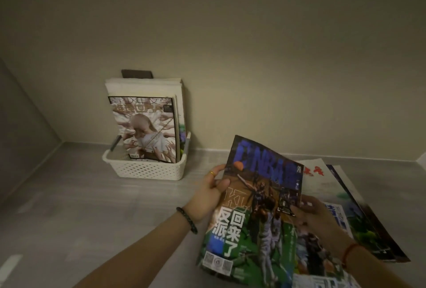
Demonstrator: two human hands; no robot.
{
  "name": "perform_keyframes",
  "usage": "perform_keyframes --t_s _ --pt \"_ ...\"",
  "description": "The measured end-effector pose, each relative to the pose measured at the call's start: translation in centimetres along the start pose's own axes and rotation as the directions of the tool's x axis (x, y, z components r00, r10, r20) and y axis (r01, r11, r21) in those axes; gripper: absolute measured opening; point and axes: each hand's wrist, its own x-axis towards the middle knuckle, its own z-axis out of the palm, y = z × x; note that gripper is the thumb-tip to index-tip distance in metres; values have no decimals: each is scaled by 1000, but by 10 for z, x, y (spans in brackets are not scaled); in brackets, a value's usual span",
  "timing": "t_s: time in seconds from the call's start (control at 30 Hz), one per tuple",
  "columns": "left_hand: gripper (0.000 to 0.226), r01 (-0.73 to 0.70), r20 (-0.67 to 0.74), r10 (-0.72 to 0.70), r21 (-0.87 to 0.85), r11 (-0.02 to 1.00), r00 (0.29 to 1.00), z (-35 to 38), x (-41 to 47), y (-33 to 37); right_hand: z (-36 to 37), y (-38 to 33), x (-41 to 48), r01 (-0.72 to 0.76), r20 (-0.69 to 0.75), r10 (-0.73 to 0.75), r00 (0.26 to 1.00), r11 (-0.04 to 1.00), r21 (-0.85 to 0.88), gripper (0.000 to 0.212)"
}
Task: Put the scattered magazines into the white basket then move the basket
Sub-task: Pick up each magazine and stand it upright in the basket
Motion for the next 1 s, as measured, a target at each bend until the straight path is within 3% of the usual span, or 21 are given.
perform_keyframes --t_s 0.07,0.2,0.27,0.43,0.5,0.6,0.93,1.0 --pt "25 -57 -55 58 32 998 997 -28 -4 21 18 -26 -1 53 28 -53 998 998 35 17" --pt "22 -131 -231 157 127 983 960 -89 -8 66 71 -92 -1 244 44 -248 968 967 76 17" --pt "22 -155 -338 203 166 974 919 -122 -8 89 105 -128 -2 405 29 -406 914 914 32 16" --pt "6 -238 -479 328 240 941 814 -205 1 139 187 -205 7 610 -39 -610 791 792 -7 13" --pt "6 -259 -517 353 247 934 780 -235 11 153 217 -225 13 631 -44 -630 776 776 17 12" --pt "11 -257 -566 335 216 942 753 -274 29 158 254 -237 21 609 -49 -607 793 793 30 29" --pt "28 -130 -638 155 86 988 754 -330 79 88 316 -198 57 448 -109 -446 888 894 -8 15" --pt "27 -135 -647 132 46 990 751 -331 85 73 320 -184 65 428 -141 -427 893 904 -29 27"
